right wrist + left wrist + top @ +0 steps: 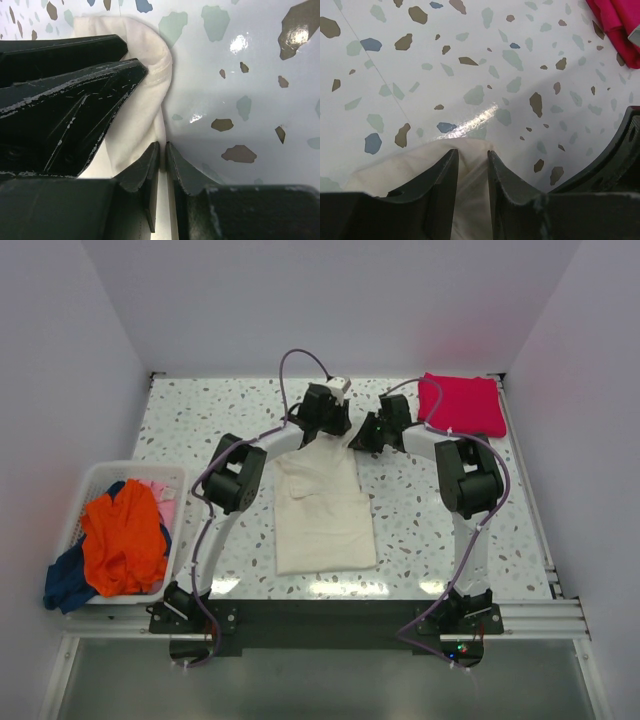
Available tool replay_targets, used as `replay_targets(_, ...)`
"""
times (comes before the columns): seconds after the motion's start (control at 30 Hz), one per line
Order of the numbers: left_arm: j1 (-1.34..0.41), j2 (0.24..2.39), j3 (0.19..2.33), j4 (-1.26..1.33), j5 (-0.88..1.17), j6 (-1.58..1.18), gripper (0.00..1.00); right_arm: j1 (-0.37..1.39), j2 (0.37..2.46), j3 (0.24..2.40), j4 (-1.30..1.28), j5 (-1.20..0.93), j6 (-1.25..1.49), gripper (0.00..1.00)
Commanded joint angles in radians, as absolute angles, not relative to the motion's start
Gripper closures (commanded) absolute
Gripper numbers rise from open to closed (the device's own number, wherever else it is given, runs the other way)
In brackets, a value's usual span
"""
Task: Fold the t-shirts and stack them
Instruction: Fold the tshirt
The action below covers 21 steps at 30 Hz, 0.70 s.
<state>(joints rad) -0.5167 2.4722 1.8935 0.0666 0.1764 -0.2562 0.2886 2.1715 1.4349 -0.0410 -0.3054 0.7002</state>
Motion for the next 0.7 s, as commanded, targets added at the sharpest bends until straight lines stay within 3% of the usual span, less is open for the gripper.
replay_targets(0.0, -0.505, 2.431, 1.881, 0.13, 0.209, -0.282, 0.66, 0.288, 2.201, 1.413, -0.087, -0.273, 0.69, 0.84)
replay_targets(0.13, -0.496, 2.401, 1.835, 0.175, 0.244, -0.296, 0.58, 0.287, 2.204, 1.414, -0.089, -0.273, 0.689, 0.84)
replay_targets(0.47, -0.492, 2.393, 1.816, 0.184, 0.262, -0.294, 0.59, 0.287, 2.212, 1.416, -0.087, -0.276, 0.692, 0.85)
replay_targets(0.67, -0.489, 2.402, 1.835, 0.176, 0.281, -0.293, 0.77, 0.287, 2.214, 1.417, -0.087, -0.275, 0.693, 0.85)
